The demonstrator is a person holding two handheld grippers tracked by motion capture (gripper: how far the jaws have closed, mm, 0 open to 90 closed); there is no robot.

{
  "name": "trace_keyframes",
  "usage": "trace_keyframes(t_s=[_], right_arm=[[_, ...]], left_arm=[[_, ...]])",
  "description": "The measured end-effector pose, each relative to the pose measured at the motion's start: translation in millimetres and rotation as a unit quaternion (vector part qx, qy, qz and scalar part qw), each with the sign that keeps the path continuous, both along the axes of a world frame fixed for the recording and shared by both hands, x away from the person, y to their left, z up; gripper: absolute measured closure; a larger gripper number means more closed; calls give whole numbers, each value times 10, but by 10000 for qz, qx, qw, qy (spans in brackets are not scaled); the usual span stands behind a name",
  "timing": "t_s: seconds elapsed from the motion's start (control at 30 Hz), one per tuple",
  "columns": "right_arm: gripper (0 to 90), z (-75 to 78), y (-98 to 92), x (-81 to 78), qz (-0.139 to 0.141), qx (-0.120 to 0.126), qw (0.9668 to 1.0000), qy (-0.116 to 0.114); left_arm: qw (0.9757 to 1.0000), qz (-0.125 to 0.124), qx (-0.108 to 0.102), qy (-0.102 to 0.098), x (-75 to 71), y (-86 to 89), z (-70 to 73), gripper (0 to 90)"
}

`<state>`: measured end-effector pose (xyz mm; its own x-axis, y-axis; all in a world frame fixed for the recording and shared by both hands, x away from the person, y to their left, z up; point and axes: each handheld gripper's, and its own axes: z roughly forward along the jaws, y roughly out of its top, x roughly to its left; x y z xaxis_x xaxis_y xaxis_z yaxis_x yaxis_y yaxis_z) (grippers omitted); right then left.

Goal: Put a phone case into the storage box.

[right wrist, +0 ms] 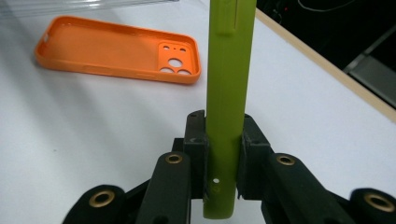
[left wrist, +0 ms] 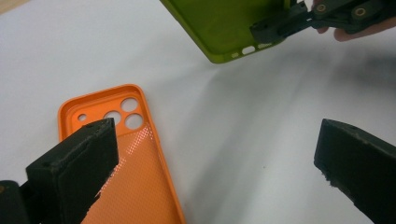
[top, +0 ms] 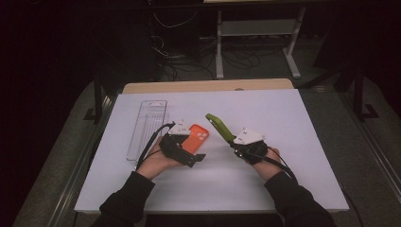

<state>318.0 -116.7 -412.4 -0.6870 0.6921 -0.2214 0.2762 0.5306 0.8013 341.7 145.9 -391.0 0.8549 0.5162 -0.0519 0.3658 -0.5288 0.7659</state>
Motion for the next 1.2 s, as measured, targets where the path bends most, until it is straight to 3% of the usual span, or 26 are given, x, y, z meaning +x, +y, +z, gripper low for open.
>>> trace_keyframes(t_s=[0.13, 0.17, 0.27, 0.4, 0.5, 0.57, 0.6, 0.87, 1.2], right_arm=[[756, 1, -7, 7, 75, 61, 9998, 152], [756, 5, -8, 4, 55, 184, 9995, 258], [756, 15, -33, 14, 94, 176, 9994, 277], [757, 28, -88, 52, 90, 469, 9970, 606], [756, 36, -98, 59, 91, 615, 9958, 669], [756, 52, -111, 57, 83, 841, 9933, 789], [756, 54, -118, 61, 110, 897, 9926, 812], [756, 53, -86, 66, 159, 1109, 9895, 910], [756, 41, 35, 21, 293, 1167, 9882, 949]], left_arm=[[9999, 105, -116, -14, -2, 7, 6, 0], [9999, 115, -126, -5, 1, 12, 9, 0], [9998, 141, -149, -6, 4, 24, 19, 0], [9996, 167, -238, -37, 15, 37, 31, 0], [9995, 219, -234, -30, 10, 29, 33, 0], [9993, 262, -253, -16, 9, 33, 60, 0], [9986, 334, -402, -3, 3, 26, 70, 0], [9959, 518, -746, -18, 4, 55, 165, 0], [9917, 684, -1086, -31, 24, 61, 230, 0]])
